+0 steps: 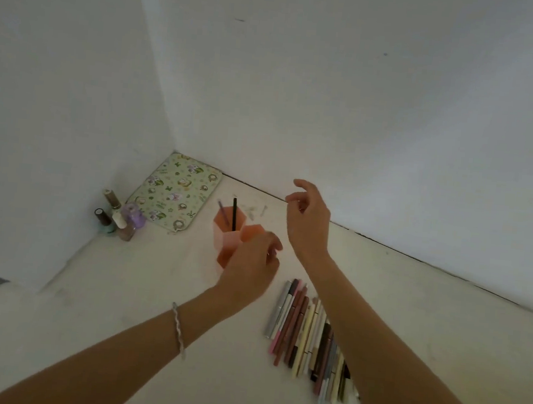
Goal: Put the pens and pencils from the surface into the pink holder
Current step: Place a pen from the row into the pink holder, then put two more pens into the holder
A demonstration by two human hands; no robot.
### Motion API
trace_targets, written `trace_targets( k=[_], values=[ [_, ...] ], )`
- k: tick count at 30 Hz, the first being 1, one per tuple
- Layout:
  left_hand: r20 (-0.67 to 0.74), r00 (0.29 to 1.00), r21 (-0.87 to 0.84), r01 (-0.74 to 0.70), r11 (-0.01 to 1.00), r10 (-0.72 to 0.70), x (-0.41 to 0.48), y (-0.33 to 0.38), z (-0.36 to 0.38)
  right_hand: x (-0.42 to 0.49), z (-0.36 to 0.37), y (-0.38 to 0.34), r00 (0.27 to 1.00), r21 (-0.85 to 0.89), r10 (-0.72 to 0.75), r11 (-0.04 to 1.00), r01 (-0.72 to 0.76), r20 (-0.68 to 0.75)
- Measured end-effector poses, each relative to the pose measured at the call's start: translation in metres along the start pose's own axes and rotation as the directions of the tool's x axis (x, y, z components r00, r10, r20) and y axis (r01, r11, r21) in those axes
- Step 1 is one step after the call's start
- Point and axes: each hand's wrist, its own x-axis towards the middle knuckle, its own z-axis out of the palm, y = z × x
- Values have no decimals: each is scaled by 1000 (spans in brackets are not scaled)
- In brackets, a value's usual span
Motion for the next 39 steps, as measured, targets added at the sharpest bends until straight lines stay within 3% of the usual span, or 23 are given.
trace_targets(
  k=[2, 4, 7, 11, 14, 16, 19, 24, 27, 36, 39],
  values=[
    [205, 973, 205, 61, 977, -104, -1, -6, 37, 0, -22, 10, 999, -20, 42, 999, -42, -8],
    [304, 928, 380, 89, 921, -215, 0, -12, 66, -2, -44, 24, 995, -26, 97, 995, -97, 0],
    [288, 903, 499, 143, 855, -319, 0, -14, 91, -5, -68, 47, 981, -47, 190, 981, -189, 25],
    [208, 928, 578, 139, 804, -309, -3, -13, 108, -9, -77, 73, 951, -66, 294, 955, -289, 92],
    [225, 925, 471, 172, 865, -306, 3, -11, 98, -9, -71, 86, 933, -124, 324, 944, -307, 157],
    [188, 956, 261, 173, 950, -226, 12, 1, 75, -8, -64, 94, 913, -236, 348, 925, -297, 214],
    [19, 993, 40, 112, 993, -113, 27, 26, 27, -11, -51, 110, 864, -545, 406, 816, -194, 299],
    [-236, 971, -139, 2, 990, -35, 36, 49, -32, -22, -30, 130, 815, -797, 452, 604, 20, 363],
    [-269, 962, -201, -12, 980, -43, 32, 51, -43, -25, -21, 135, 834, -827, 429, 559, 58, 348],
    [-305, 943, -320, 32, 947, -135, 27, 35, -43, -25, -10, 141, 853, -683, 466, 703, -198, 233],
    [-323, 933, -334, 45, 941, -160, 29, 26, -46, -26, -8, 139, 875, -674, 450, 704, -223, 181]
  ],
)
